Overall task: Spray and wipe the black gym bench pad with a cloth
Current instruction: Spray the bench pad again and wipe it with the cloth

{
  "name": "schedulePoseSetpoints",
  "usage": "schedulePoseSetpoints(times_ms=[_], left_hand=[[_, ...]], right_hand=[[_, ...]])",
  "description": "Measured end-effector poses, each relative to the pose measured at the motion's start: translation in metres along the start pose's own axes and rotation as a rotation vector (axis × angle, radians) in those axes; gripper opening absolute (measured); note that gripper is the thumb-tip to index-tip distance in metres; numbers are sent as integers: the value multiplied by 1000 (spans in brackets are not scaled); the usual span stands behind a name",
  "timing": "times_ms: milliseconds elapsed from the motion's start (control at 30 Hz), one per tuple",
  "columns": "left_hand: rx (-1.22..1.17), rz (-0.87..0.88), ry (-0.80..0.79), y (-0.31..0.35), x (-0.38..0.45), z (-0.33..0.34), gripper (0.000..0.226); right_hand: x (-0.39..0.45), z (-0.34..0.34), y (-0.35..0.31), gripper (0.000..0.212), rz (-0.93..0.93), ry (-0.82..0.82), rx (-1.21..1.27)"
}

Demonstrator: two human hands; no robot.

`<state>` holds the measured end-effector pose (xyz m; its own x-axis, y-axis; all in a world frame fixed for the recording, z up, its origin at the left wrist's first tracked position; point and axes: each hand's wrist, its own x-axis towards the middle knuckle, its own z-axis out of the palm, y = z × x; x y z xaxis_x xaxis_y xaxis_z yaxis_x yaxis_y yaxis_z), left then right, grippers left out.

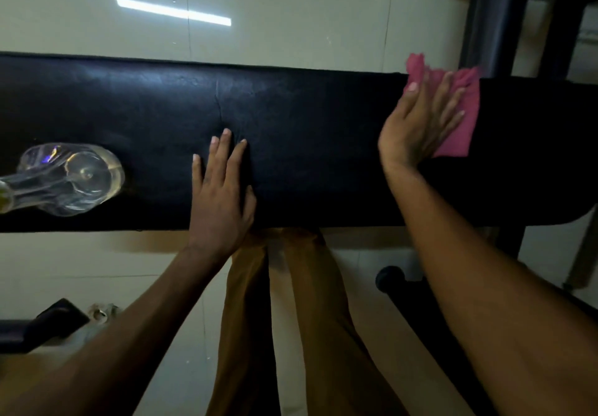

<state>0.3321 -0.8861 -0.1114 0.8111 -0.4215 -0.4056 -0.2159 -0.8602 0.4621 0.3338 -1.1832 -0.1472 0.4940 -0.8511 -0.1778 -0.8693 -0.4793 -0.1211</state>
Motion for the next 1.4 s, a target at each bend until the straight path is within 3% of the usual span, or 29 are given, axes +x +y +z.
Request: schedulePoseSetpoints(times_ms=[100, 200, 267, 367, 500, 600, 767, 867, 933, 1100, 1167, 1233, 1400], left_hand=[[2, -2, -4, 1, 0, -2, 73], [-13, -69, 47, -6, 0, -9, 73], [-3, -154, 68, -10, 1, -15, 72], [19, -140, 32, -16, 1, -20, 73], [16, -139, 57, -18, 0, -16, 73], [3, -147, 76, -16, -1, -12, 72], [-46, -150, 76, -25, -5, -17, 72], [-43, -183, 89, -39, -6, -21, 72], [-4, -155, 72, -47, -9, -23, 72], [65, -74, 32, -59, -24, -21, 73], [69, -65, 44, -64, -33, -20, 72], [76, -49, 42, -68, -41, -17, 71], [126, -47, 0, -89, -62, -20, 72]], right_hand=[[-54, 16, -47, 49, -183, 16, 47], [-96, 25, -92, 49, -516, -146, 48], [-90, 19, -101, 50, -682, -255, 39], [-45, 8, -70, 52, -878, -346, -69], [7, -1, -24, 63, -485, -216, -103], [-28, 6, -50, 51, -363, -163, -81], [-132, 31, -109, 54, -711, -276, -66], [-158, 38, -96, 56, -892, -293, -118], [-153, 34, -67, 54, -912, -263, -82], [-165, 19, 26, 52, -467, -180, -31], [-190, 26, 13, 53, -230, -149, -2], [-222, 38, -21, 55, -143, -142, 6], [-300, 65, -45, 68, -700, -295, -118]])
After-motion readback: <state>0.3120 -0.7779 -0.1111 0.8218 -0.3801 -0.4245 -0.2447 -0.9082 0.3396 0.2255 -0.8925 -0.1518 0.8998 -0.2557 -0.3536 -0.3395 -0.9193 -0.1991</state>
